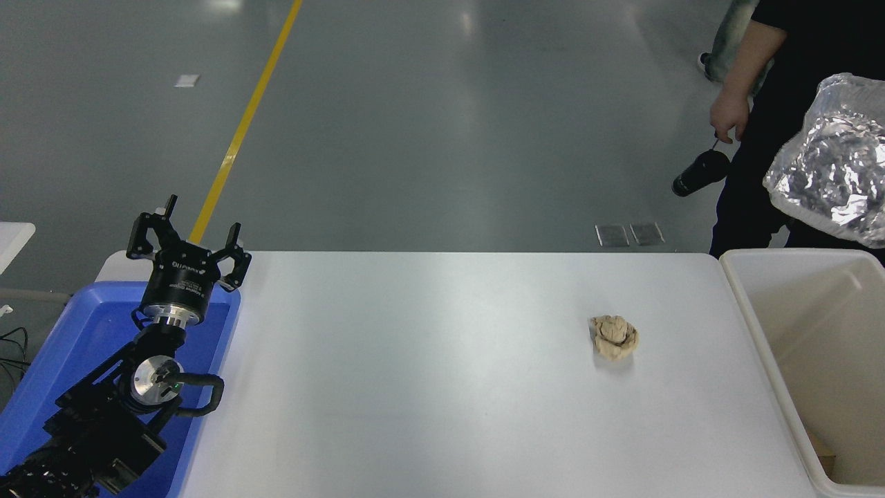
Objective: Pick up foil plate and place in dustbin
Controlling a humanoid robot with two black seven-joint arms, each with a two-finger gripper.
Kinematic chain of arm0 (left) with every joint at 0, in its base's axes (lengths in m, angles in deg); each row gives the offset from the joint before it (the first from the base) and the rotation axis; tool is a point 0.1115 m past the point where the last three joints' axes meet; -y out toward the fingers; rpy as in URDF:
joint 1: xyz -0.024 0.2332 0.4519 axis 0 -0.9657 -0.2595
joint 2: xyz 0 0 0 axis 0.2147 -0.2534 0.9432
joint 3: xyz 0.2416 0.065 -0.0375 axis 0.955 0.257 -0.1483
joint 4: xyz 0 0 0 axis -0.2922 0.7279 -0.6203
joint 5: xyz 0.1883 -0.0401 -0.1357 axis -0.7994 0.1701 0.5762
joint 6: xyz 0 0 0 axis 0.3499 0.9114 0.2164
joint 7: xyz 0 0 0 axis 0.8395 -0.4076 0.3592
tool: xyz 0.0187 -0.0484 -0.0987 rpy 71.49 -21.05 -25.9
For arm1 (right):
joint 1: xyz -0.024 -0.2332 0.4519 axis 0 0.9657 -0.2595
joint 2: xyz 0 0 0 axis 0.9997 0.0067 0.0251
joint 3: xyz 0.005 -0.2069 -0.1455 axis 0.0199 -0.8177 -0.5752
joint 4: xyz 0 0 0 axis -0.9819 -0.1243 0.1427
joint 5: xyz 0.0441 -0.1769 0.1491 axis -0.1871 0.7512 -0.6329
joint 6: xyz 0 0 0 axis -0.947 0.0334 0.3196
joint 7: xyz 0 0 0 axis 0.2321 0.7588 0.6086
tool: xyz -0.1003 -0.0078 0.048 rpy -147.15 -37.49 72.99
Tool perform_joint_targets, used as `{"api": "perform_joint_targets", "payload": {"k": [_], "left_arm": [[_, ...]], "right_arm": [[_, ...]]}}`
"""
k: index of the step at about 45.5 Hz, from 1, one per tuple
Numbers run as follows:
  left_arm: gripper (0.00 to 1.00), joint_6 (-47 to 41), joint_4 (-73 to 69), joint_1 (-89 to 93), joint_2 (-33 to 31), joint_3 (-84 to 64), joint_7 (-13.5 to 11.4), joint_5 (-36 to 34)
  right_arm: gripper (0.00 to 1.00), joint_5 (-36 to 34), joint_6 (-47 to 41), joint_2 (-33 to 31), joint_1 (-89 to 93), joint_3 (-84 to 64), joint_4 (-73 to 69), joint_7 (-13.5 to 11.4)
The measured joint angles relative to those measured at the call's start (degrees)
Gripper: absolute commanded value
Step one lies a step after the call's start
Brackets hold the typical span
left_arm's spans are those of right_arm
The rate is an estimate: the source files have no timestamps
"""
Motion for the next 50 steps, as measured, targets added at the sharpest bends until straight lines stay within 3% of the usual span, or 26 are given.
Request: {"api": "perform_joint_targets", "payload": {"k": [18, 31, 50], "left_arm": [[0.98, 0.0, 0.0, 0.0, 0.0, 0.0, 0.0, 0.0], [0.98, 0.0, 0.0, 0.0, 0.0, 0.0, 0.0, 0.0], [0.98, 0.0, 0.0, 0.0, 0.0, 0.0, -0.1, 0.0]], "right_arm": [[0.0, -2.7, 13.8, 2.0, 25.3, 15.3, 11.8, -0.1], [0.0, -3.0, 17.0, 6.0, 40.4, 27.3, 21.0, -0.1], [0.0, -3.2, 20.3, 10.5, 50.0, 33.1, 25.8, -0.1]]}}
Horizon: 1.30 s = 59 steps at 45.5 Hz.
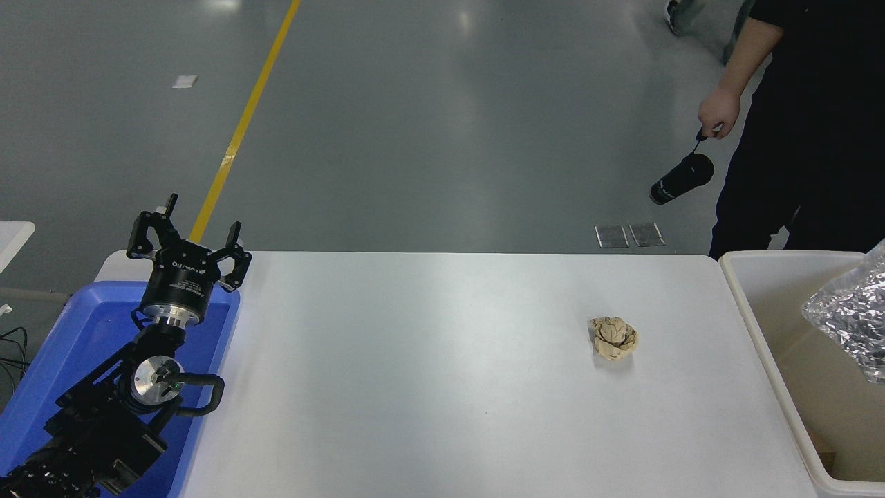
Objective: Pick up foil plate and place in dustbin
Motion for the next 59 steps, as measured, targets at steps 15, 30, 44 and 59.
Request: {"api": "perform_joint_targets", "payload": {"k": [15, 30, 44, 59], "left_arm": [[0.98, 0.0, 0.0, 0.0, 0.0, 0.0, 0.0, 0.0], [0.98, 0.0, 0.0, 0.0, 0.0, 0.0, 0.0, 0.0], [0.98, 0.0, 0.0, 0.1, 0.0, 0.0, 0.0, 0.0], [0.98, 0.0, 0.0, 0.1, 0.0, 0.0, 0.1, 0.0]], "right_arm": [[0.32, -0.2, 0.9, 1.0, 2.6, 2.5, 1.1, 0.0], [1.0, -6.4, 0.9, 1.2, 3.2, 4.0, 1.8, 0.0], [1.0, -8.3, 0.3, 0.9, -0.3, 3.3, 0.5, 0.1], [1.0, -8.4, 0.2, 1.8, -19.8, -13.4, -8.5, 0.1]]}}
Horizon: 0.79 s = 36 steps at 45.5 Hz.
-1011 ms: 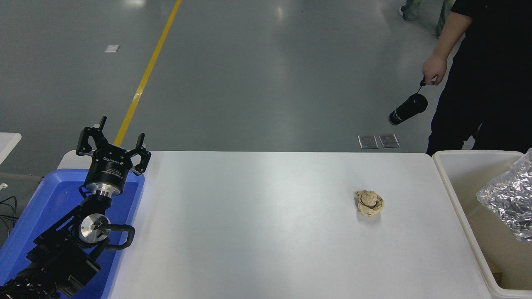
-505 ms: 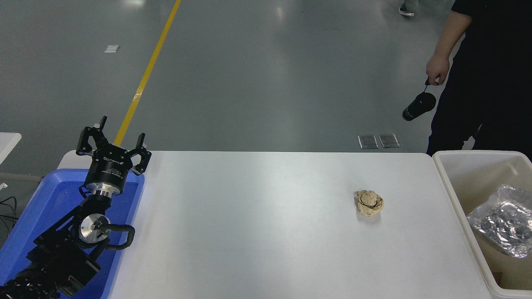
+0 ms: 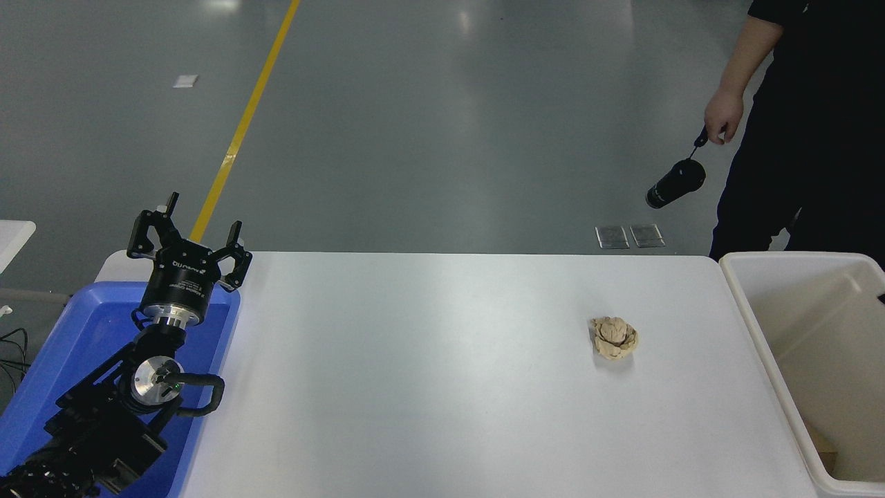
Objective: Pick up foil plate and place in dustbin
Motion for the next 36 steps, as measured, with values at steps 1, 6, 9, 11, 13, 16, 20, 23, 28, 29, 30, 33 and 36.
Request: {"api": "perform_joint_targets", "payload": {"k": [1, 6, 9, 11, 13, 16, 20, 23, 28, 29, 30, 33, 36], "left_arm": [[0.98, 0.0, 0.0, 0.0, 0.0, 0.0, 0.0, 0.0], [0.98, 0.0, 0.0, 0.0, 0.0, 0.0, 0.0, 0.0], [0.98, 0.0, 0.0, 0.0, 0.0, 0.0, 0.0, 0.0], [0.98, 0.0, 0.0, 0.0, 0.0, 0.0, 0.0, 0.0], [0.98, 0.0, 0.0, 0.0, 0.0, 0.0, 0.0, 0.0], [0.98, 0.0, 0.0, 0.0, 0.0, 0.0, 0.0, 0.0], [0.98, 0.0, 0.0, 0.0, 0.0, 0.0, 0.0, 0.0], [0.98, 0.0, 0.0, 0.0, 0.0, 0.0, 0.0, 0.0], [0.98, 0.0, 0.0, 0.0, 0.0, 0.0, 0.0, 0.0], [0.98, 0.0, 0.0, 0.0, 0.0, 0.0, 0.0, 0.0], [0.98, 0.0, 0.0, 0.0, 0.0, 0.0, 0.0, 0.0], [0.98, 0.0, 0.0, 0.0, 0.0, 0.0, 0.0, 0.0], [0.98, 0.0, 0.0, 0.0, 0.0, 0.0, 0.0, 0.0]], "right_arm": [[1.0, -0.1, 0.0, 0.6, -1.7, -1.9, -1.2, 0.0], [1.0, -0.1, -0.2, 3.3, -8.8, -7.4, -4.7, 0.0], [1.0, -0.1, -0.5, 5.1, -12.6, -9.8, -7.0, 0.0], [1.0, -0.1, -0.9, 6.2, -15.5, -11.2, -8.7, 0.0], [1.0, -0.1, -1.4, 7.1, -17.5, -12.0, -9.9, 0.0], [1.0, 0.0, -3.2, 8.5, -21.7, -13.3, -12.9, 0.0], [1.0, 0.1, -5.8, 9.4, -25.8, -14.3, -15.6, -0.1], [1.0, 0.6, -8.4, 10.0, -29.6, -14.9, -17.8, -0.1], [1.0, 1.7, -12.0, 10.7, -35.5, -16.6, -21.1, -0.1], [1.0, 1.9, -12.5, 10.8, -36.5, -17.1, -21.8, -0.2], [1.0, 2.1, -13.1, 10.8, -37.7, -17.4, -22.6, -0.2], [1.0, 2.6, -15.0, 11.1, -41.2, -18.7, -25.6, -0.2], [1.0, 2.9, -17.1, 11.2, -44.8, -19.9, -29.2, -0.2]]}}
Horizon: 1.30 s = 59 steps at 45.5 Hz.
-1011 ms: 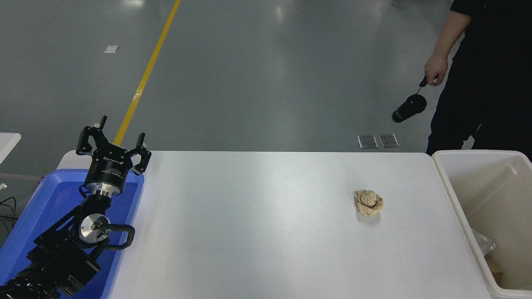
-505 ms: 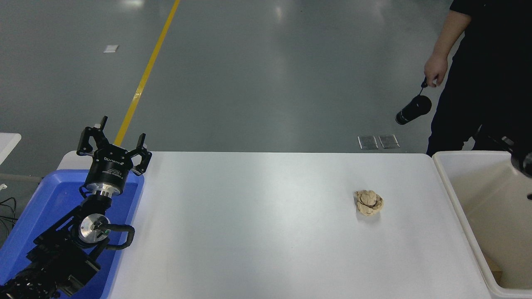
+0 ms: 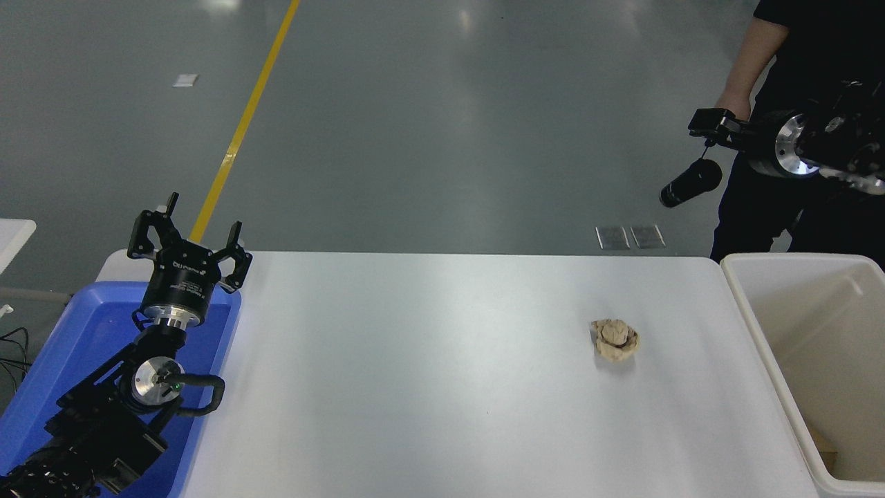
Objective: Pick up foil plate and place in dustbin
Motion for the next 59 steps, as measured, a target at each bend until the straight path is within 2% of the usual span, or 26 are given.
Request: {"api": "perform_joint_targets", "payload": {"k": [14, 27, 50, 59], "left_arm": [[0.98, -0.1, 0.0, -0.1, 0.0, -0.1, 0.0, 0.0], [0.98, -0.1, 0.0, -0.1, 0.0, -0.1, -0.1, 0.0], [0.98, -0.1, 0.0, -0.1, 0.0, -0.1, -0.1, 0.0], [0.98, -0.1, 0.0, -0.1, 0.0, -0.2, -0.1, 0.0]], "right_arm": [[1.0, 1.4, -8.6, 0.6, -15.1, -3.7, -19.0, 0.0], [1.0, 2.0, -12.6, 2.8, -25.9, -5.1, -33.3, 0.0], [1.0, 1.2, -16.4, 13.6, -32.3, -1.8, -40.6, 0.0], [1.0, 0.5, -19.6, 15.9, -32.4, -1.0, -41.2, 0.0]]}}
